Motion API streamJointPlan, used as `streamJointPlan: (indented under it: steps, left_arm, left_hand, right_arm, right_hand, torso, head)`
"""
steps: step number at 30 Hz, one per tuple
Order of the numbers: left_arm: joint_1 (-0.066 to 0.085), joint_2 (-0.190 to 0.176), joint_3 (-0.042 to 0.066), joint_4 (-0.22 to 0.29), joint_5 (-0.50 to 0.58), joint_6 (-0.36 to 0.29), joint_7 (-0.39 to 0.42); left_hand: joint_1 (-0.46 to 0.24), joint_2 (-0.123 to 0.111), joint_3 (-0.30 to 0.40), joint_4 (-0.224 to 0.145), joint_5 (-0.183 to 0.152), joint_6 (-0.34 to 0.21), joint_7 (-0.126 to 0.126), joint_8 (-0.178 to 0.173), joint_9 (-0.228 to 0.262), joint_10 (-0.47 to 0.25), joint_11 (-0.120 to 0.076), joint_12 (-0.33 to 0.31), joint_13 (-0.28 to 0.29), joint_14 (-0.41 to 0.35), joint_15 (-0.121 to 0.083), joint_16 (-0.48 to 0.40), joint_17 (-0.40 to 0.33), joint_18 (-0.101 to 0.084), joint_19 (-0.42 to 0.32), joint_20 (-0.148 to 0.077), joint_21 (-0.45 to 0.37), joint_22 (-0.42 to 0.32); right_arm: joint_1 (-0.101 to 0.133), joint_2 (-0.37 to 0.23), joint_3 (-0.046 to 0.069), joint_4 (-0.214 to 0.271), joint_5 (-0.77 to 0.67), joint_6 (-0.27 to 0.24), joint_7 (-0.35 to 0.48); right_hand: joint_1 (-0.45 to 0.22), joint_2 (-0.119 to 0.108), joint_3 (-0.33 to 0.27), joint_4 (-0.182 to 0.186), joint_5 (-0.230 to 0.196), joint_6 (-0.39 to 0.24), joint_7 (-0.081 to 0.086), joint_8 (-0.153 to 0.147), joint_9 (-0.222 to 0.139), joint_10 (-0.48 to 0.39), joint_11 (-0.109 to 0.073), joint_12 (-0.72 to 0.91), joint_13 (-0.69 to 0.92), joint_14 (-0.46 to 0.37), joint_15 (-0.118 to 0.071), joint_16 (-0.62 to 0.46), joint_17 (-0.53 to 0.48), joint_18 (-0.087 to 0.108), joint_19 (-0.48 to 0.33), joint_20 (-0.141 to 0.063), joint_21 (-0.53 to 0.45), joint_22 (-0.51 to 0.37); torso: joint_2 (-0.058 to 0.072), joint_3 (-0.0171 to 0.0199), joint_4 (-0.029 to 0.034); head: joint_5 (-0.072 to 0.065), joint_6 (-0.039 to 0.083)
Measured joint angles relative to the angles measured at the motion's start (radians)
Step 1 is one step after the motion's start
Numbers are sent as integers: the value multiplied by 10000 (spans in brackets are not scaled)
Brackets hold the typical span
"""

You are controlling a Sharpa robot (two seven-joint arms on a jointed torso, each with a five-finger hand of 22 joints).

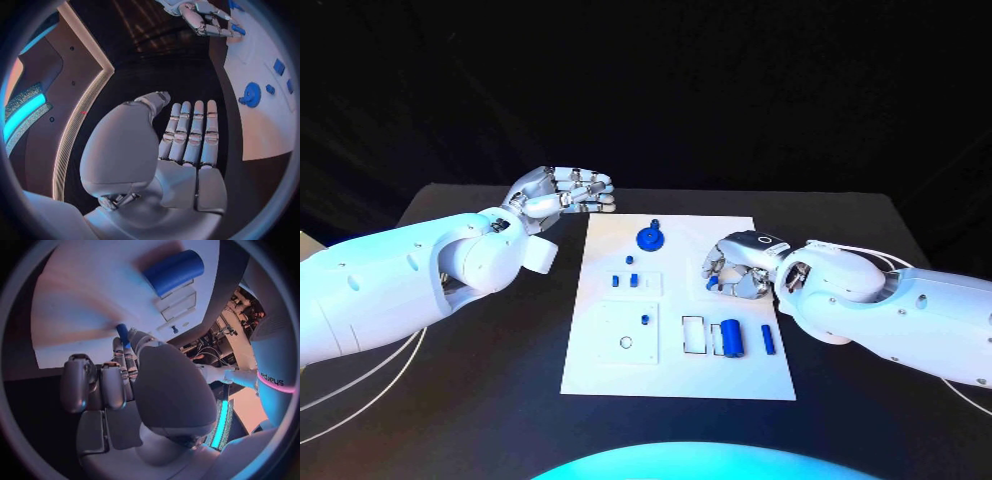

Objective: Assemble the parts on the task board

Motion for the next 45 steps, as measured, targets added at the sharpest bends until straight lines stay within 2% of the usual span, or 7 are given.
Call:
streamJointPlan:
  steps: [4, 10, 20, 25, 29, 38, 45]
  left_arm:
    - [0, 1, -1, -4, 0, 6, -7]
    - [0, 1, -1, -12, 0, 11, -14]
    - [0, 1, -1, -20, 0, 19, -23]
    - [0, 1, -1, -20, 0, 22, -27]
    - [-1, 0, -3, -22, 0, 23, -29]
    - [-1, 15, -4, -49, 0, 23, -30]
    - [-2, 50, -7, -63, 0, 23, -30]
  left_hand:
    - [0, 0, 0, 0, 0, 0, 0, 0, 0, 0, 0, 0, 0, 33, 33, 0, 0, -1, 0, 0, 0, 0]
    - [0, 0, 0, 0, 0, 0, 0, 0, 0, 0, 0, 0, 0, 32, 33, -40, 0, -1, -1, 0, 0, -12]
    - [0, 0, 0, 0, 0, 0, 0, 0, 0, 0, 0, -38, 0, 69, -4, -39, 9, 0, 0, 0, -46, -28]
    - [0, 0, 0, 0, 0, 0, 0, 0, 0, 0, 0, -38, 0, 69, -4, -39, 9, 0, -1, 0, -46, -28]
    - [0, 0, 0, 0, 0, 0, 0, 0, 1, 0, 0, -38, 0, 69, -4, -39, 9, 0, -1, 0, -46, -27]
    - [0, 0, 0, 0, 0, 0, 0, 0, 1, 20, 21, -38, 0, 68, -3, -38, 8, 0, -1, 0, -45, -38]
    - [0, 0, 0, 0, 0, 0, 0, 0, 1, 37, 37, -38, 0, 68, -3, -38, 8, -1, 0, 0, -45, -45]
  right_arm:
    - [-5, 2, -1, 10, -87, -7, -54]
    - [-14, -1, 0, 56, -187, -53, -131]
    - [-27, -13, -4, 127, -330, -214, -212]
    - [-28, -88, -5, 272, -375, -405, -230]
    - [30, -229, -2, 510, -381, -526, -253]
    - [407, -578, 68, 1372, -234, -659, -304]
    - [467, -364, 78, 1882, -86, -727, -313]
  right_hand:
    - [49, 49, 322, -40, -57, 132, 8, 75, 46, 178, -2, -20, -10, 36, -36, 0, -3, 0, 0, 0, 59, 0]
    - [47, 48, 759, -181, -85, 330, -48, 195, 155, 483, -16, -120, 17, 21, -95, 41, -3, -114, -4, -10, 172, 0]
    - [6, 6, 1350, -665, -274, 570, -109, 431, 355, 756, 257, -166, 40, 19, -232, 84, 3, -119, -2, -145, 446, 7]
    - [6, 6, 1486, -802, -317, 581, -121, 434, 393, 804, 305, -118, 40, 19, -232, 84, 11, -120, -5, -148, 487, 7]
    - [6, 6, 1557, -872, -337, 583, -122, 433, 418, 854, 356, -117, 40, 19, -231, 84, 9, -120, -3, -216, 552, 7]
    - [6, 6, 1598, -914, -375, 608, -98, 433, 458, 870, 372, -119, 40, 19, -230, 83, 0, -120, -3, -216, 552, 5]
    - [5, 5, 1697, -1014, -404, 619, -86, 433, 461, 894, 397, -171, 40, 19, -229, 82, -16, -120, -3, -216, 552, 4]
  torso:
    - [0, 3, 0]
    - [2, 7, -5]
    - [2, 0, 6]
    - [2, -6, 6]
    - [-2, -12, 6]
    - [-18, -17, 0]
    - [-24, -12, -12]
  head:
    - [-8, -10]
    - [-20, -12]
    - [-34, -10]
    - [-33, 7]
    - [-33, 4]
    - [9, 10]
    - [92, 58]
